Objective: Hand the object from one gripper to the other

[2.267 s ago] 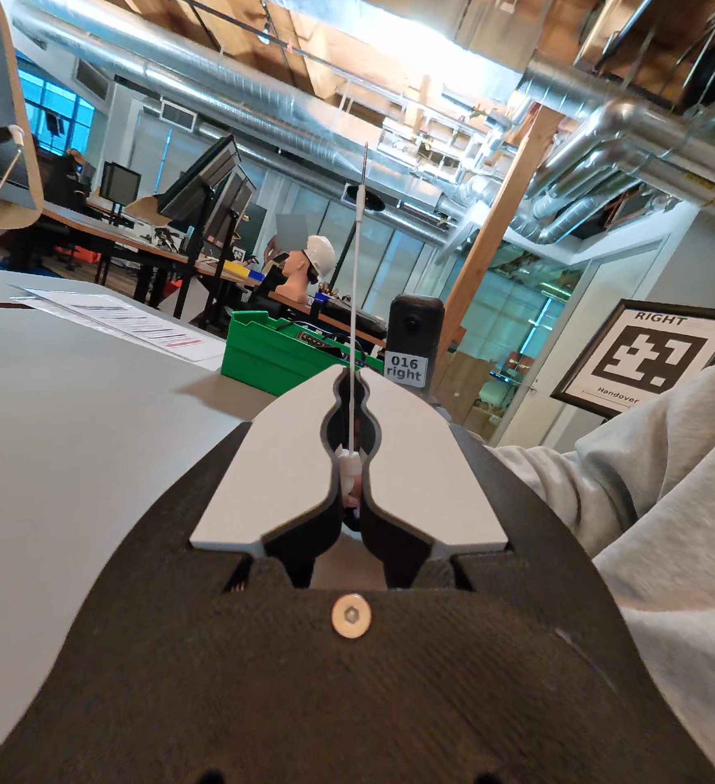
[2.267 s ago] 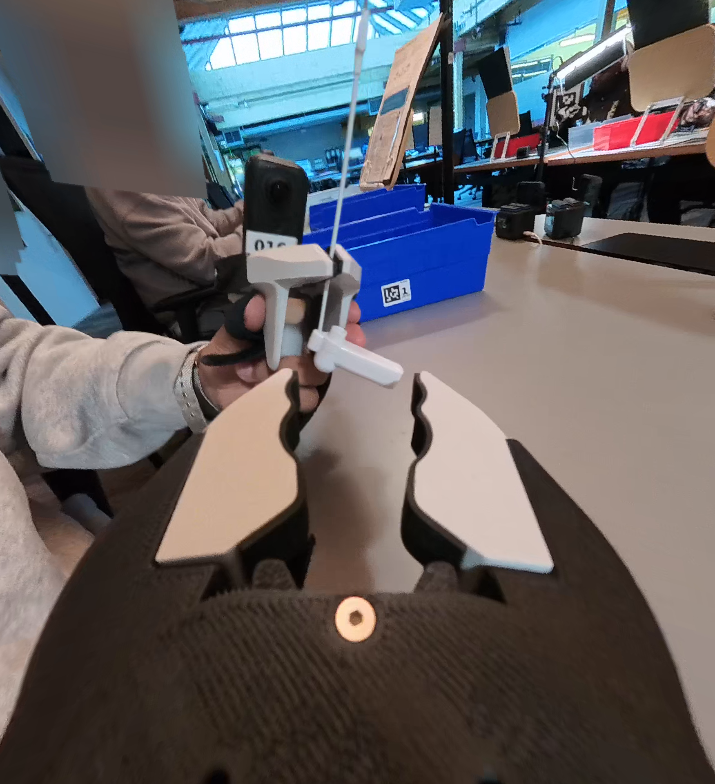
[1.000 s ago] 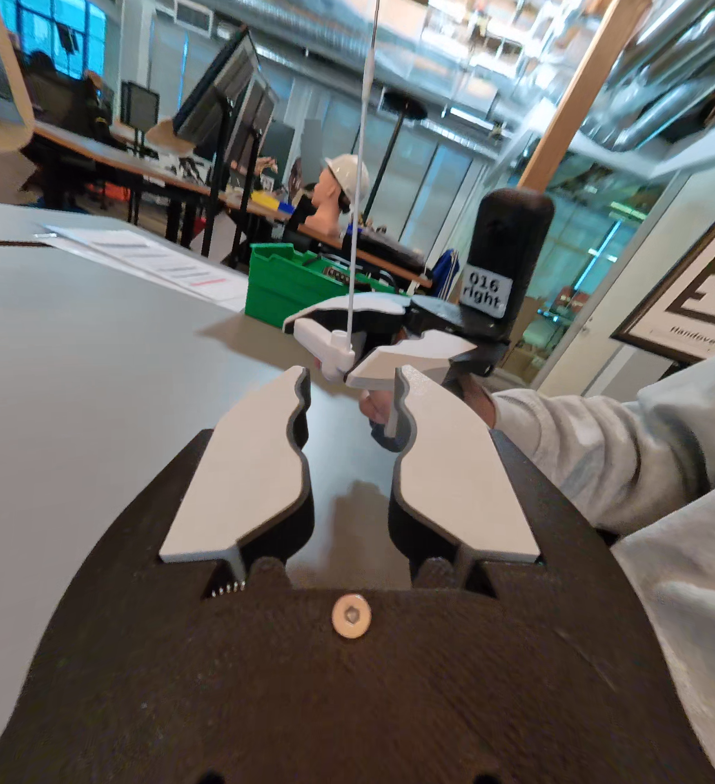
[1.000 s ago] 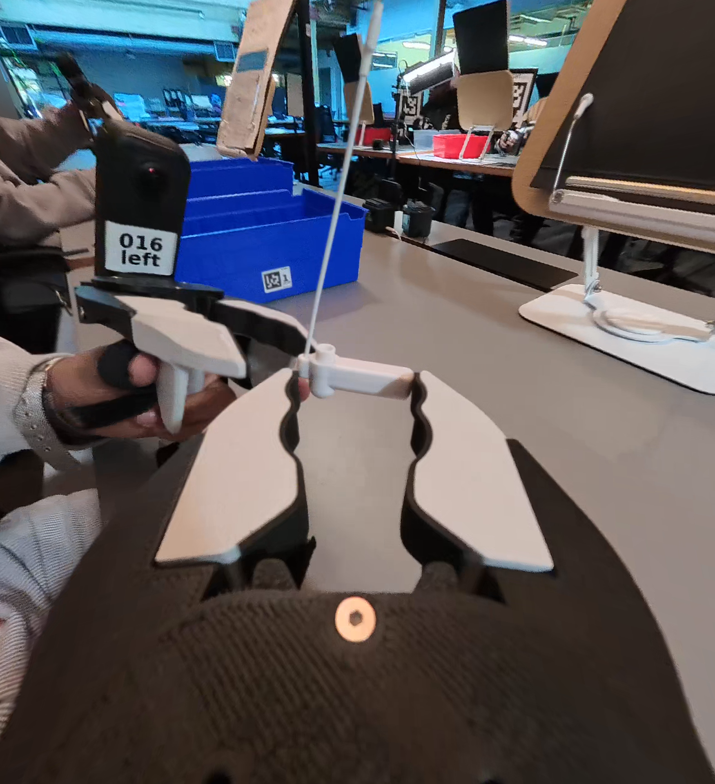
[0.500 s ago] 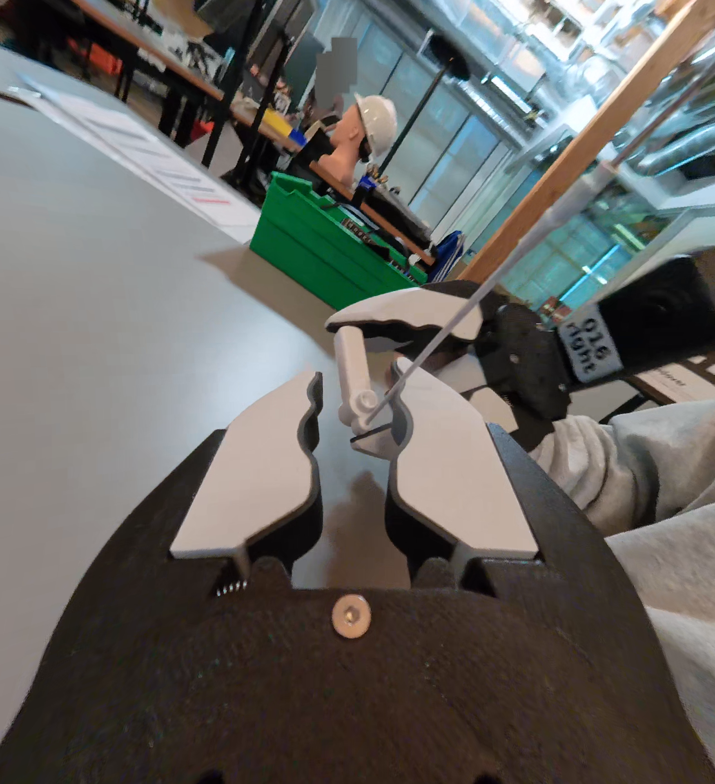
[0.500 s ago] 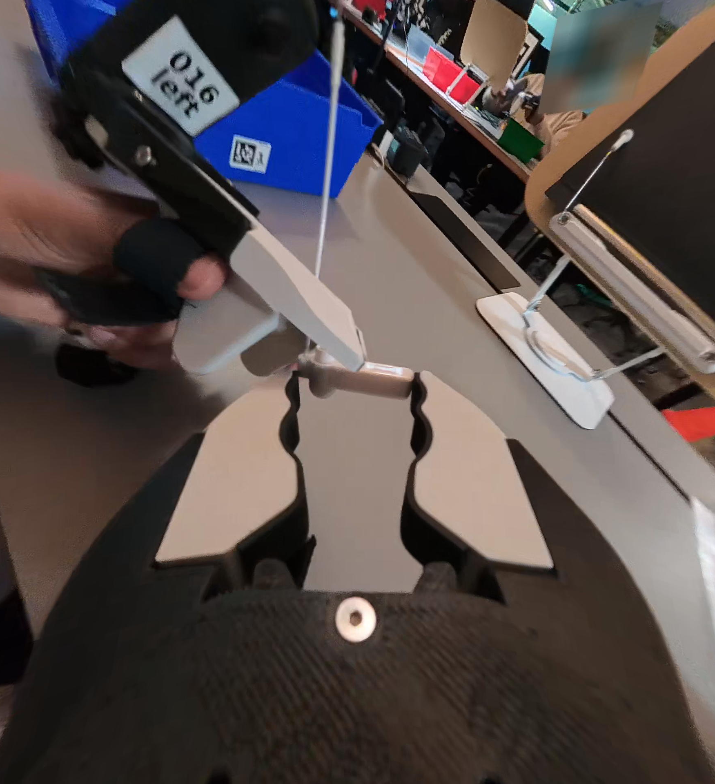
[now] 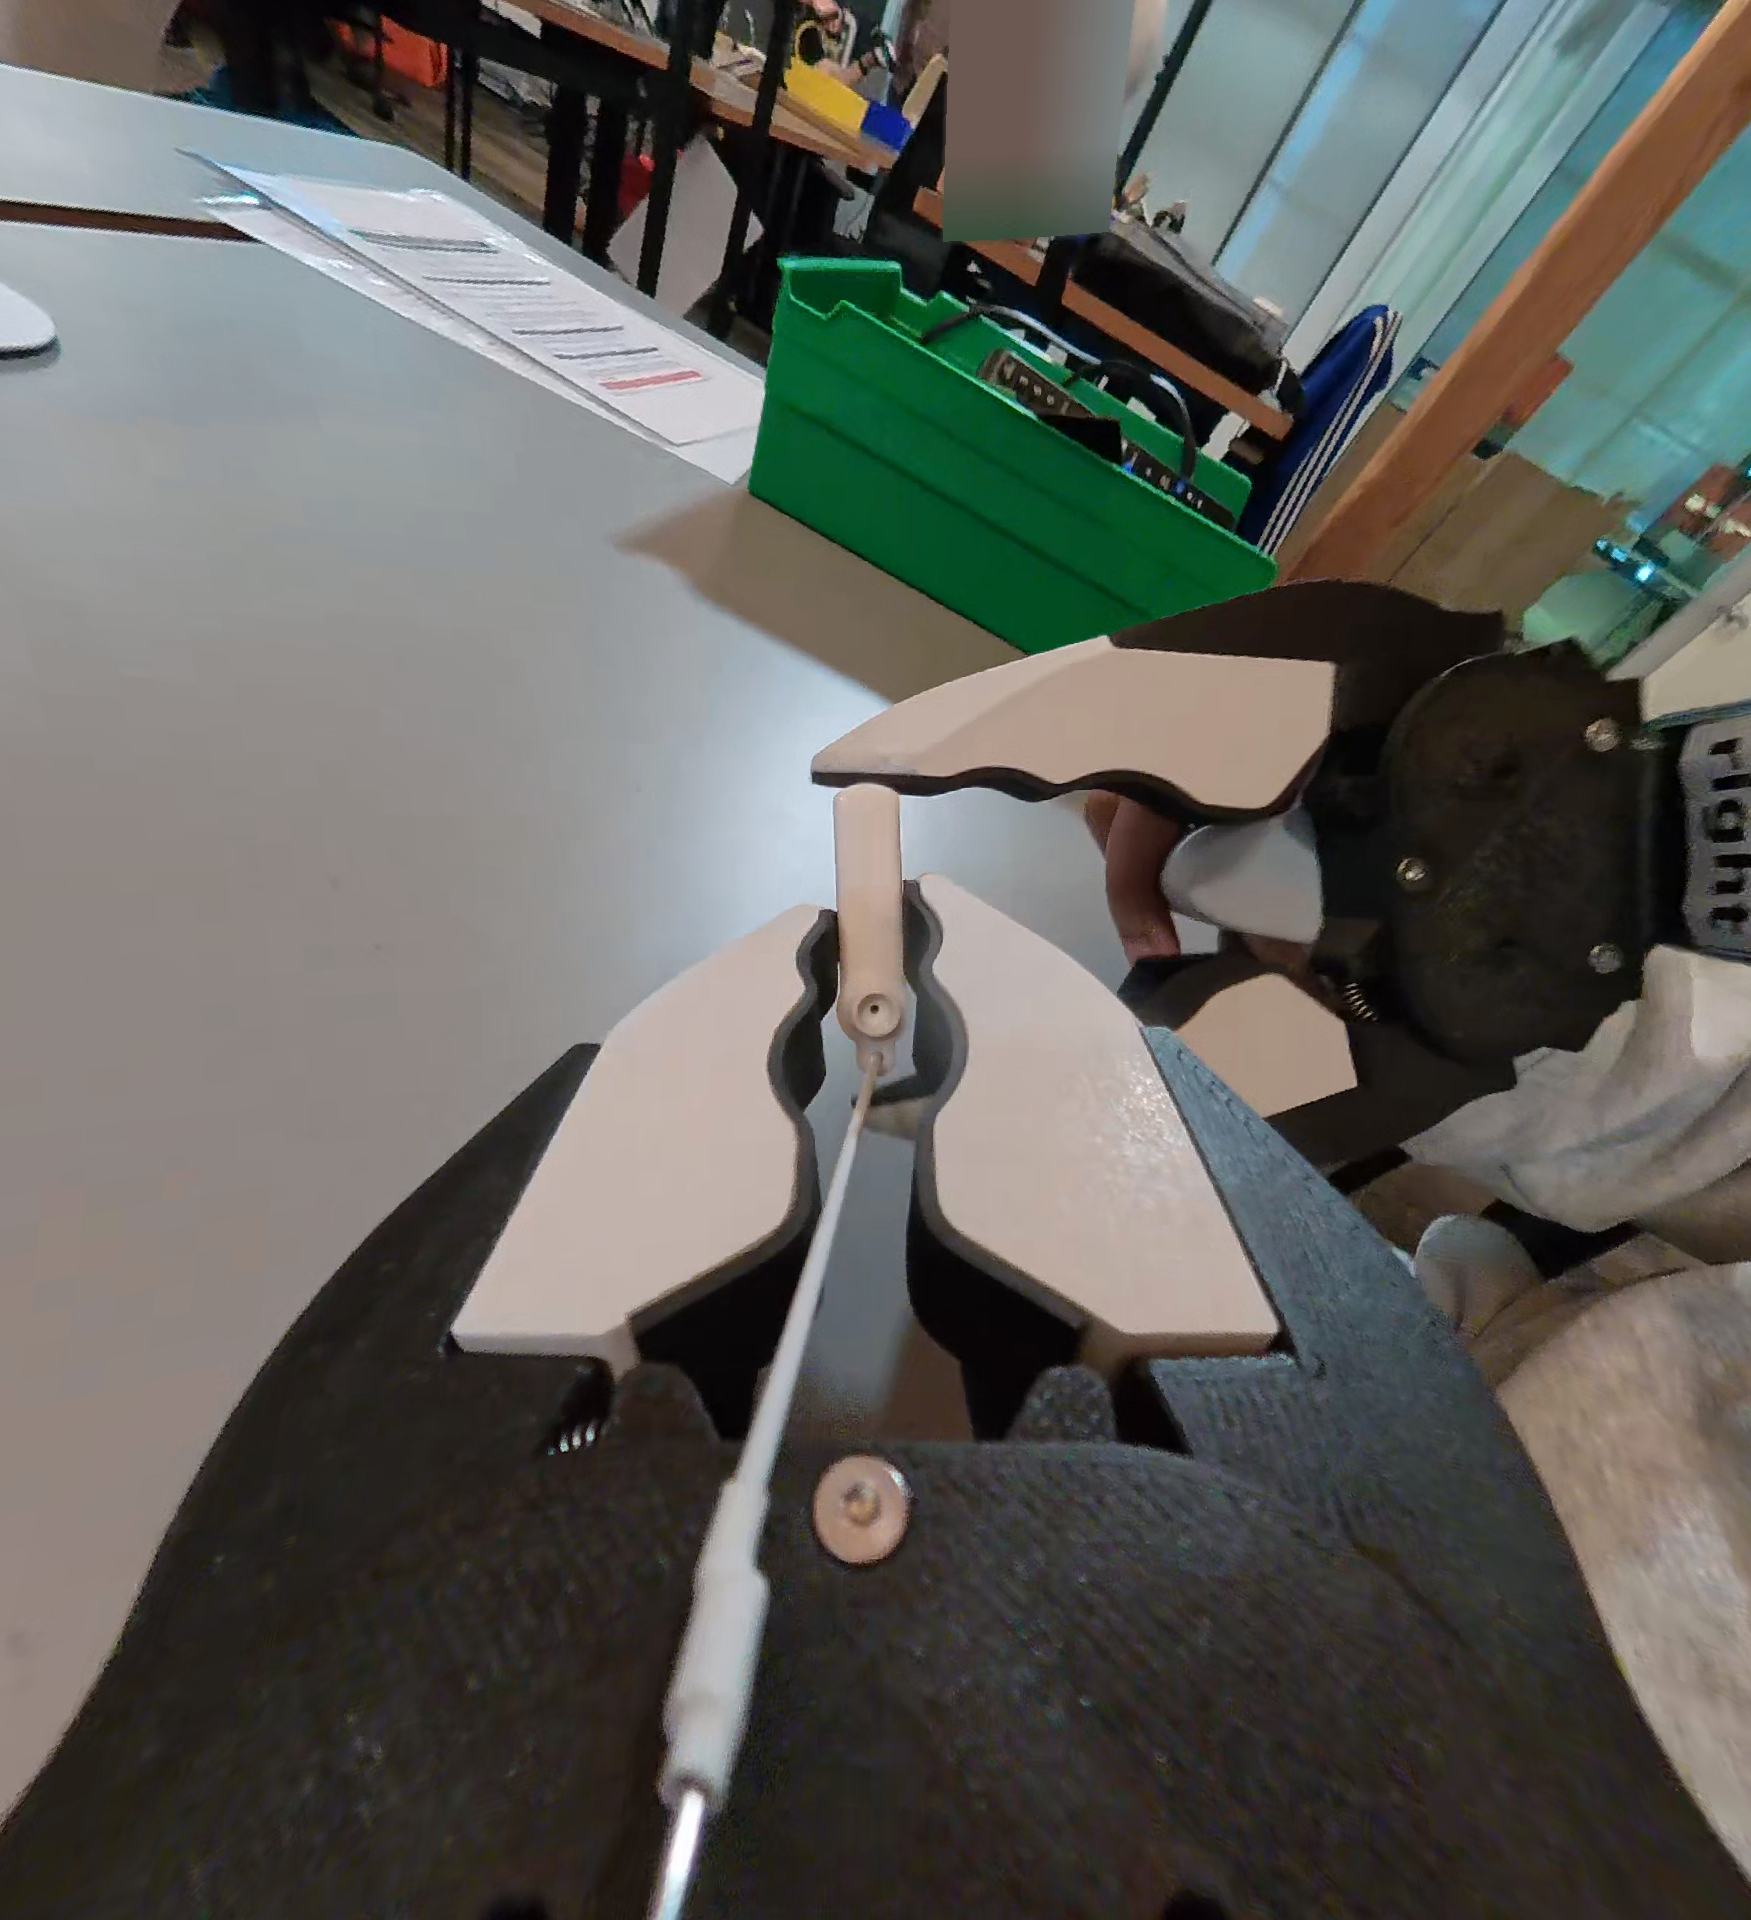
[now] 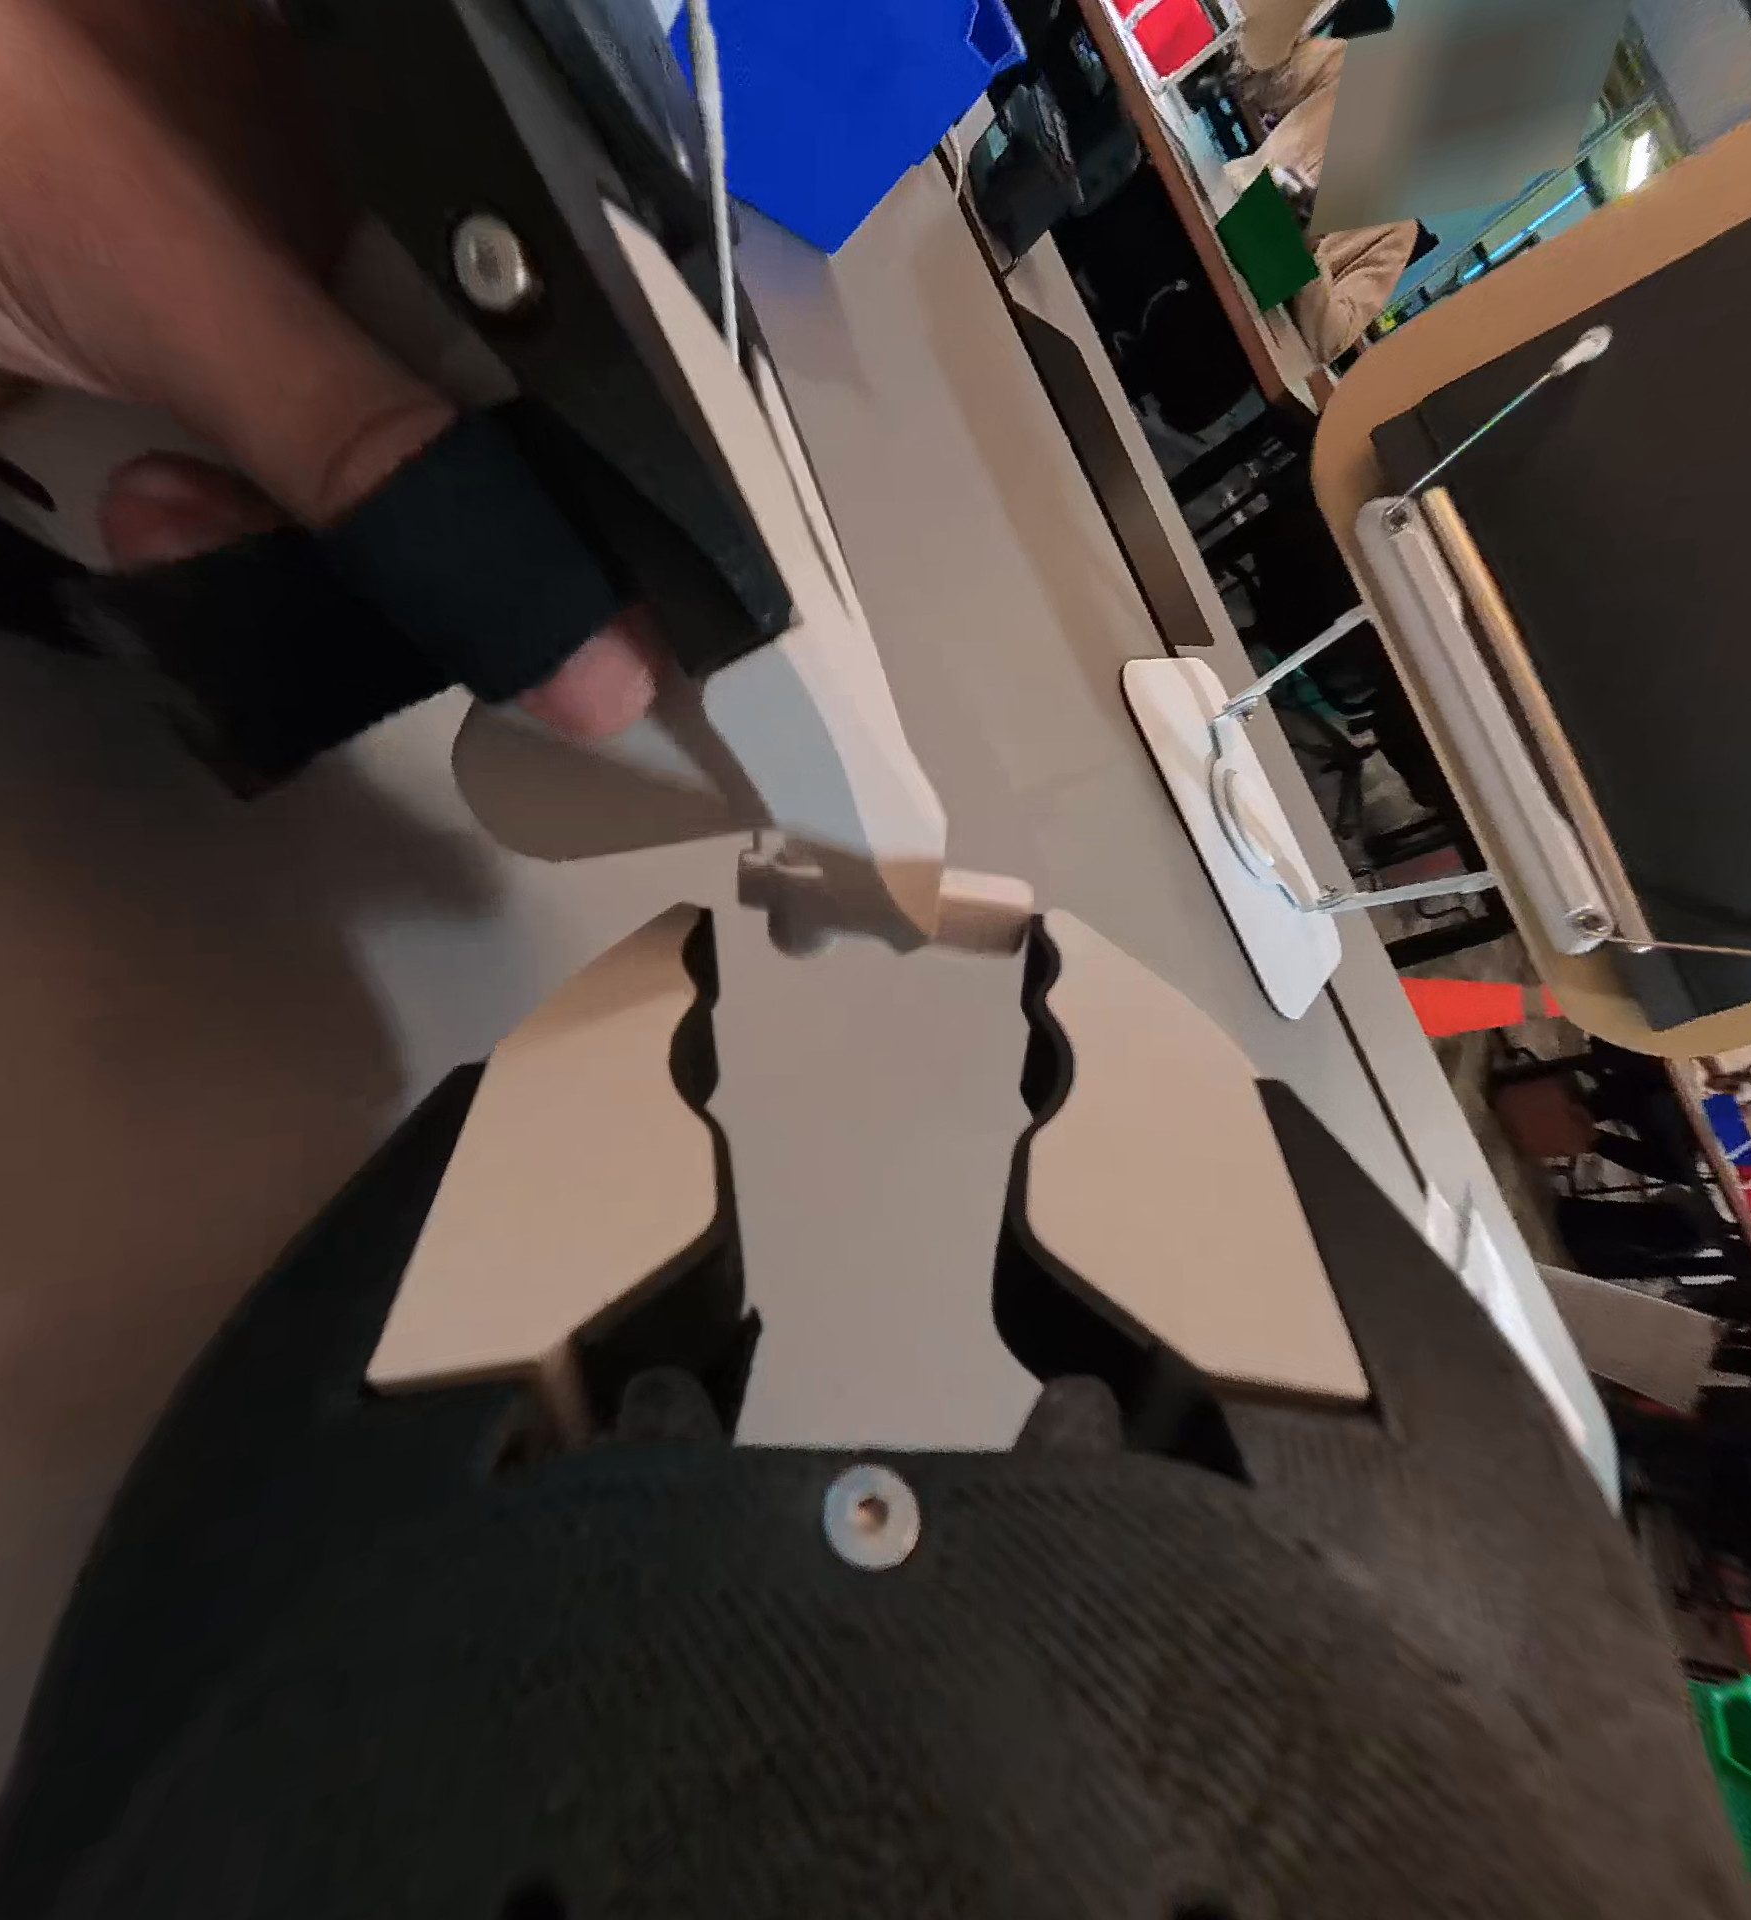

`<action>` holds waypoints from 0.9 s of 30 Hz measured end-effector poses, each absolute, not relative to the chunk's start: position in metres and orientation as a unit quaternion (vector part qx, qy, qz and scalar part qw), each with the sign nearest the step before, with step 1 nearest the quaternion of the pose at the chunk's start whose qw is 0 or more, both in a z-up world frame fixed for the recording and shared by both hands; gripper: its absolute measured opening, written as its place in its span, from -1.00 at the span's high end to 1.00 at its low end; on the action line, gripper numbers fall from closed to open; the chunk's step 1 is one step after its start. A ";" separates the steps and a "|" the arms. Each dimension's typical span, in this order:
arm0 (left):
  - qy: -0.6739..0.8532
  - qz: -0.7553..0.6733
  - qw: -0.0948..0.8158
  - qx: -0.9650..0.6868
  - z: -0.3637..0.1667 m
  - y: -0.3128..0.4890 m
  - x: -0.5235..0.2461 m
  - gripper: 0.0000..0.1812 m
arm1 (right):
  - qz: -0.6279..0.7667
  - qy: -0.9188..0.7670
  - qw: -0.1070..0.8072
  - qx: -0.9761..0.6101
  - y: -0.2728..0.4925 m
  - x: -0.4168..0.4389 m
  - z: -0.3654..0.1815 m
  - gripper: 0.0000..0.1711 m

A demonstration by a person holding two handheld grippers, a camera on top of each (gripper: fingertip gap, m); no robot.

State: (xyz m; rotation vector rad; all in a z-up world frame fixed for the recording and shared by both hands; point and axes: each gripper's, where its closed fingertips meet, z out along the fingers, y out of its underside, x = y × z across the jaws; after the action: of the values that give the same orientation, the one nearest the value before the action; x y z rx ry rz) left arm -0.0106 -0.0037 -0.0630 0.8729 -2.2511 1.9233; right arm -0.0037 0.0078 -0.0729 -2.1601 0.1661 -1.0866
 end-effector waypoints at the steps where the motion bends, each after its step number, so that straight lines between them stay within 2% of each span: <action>1: -0.723 0.628 0.030 0.287 -0.061 -0.002 -0.009 0.86 | -0.407 0.065 0.358 -0.838 0.009 -0.004 -0.076 0.25; 4: -0.690 0.653 0.049 0.308 -0.054 0.009 0.000 0.86 | -0.342 0.078 0.408 -0.843 0.015 -0.008 -0.082 0.11; 7: -0.631 0.698 0.105 0.322 -0.040 0.020 0.005 0.86 | -0.257 0.117 0.482 -0.830 0.018 -0.012 -0.078 0.05; 9: -0.593 0.728 0.141 0.315 -0.030 0.026 0.005 0.86 | -0.201 0.144 0.534 -0.809 0.018 -0.013 -0.069 0.11; 15: -0.531 0.785 0.173 0.269 -0.004 0.029 -0.005 0.87 | -0.010 0.234 0.679 -0.696 0.015 -0.019 -0.033 0.52; 19: -0.528 0.793 0.179 0.246 0.000 0.019 -0.015 0.87 | 0.069 0.257 0.724 -0.636 0.016 -0.022 -0.019 0.57; 27: -0.502 0.802 0.214 0.243 0.002 0.006 -0.025 0.87 | 0.150 0.257 0.755 -0.585 0.021 -0.031 -0.007 0.66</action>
State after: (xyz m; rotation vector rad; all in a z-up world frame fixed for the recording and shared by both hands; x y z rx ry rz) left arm -0.0253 0.0061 0.0024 0.6736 -1.3937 2.2236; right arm -0.0305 0.0213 -0.0073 -1.2765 0.5599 0.3272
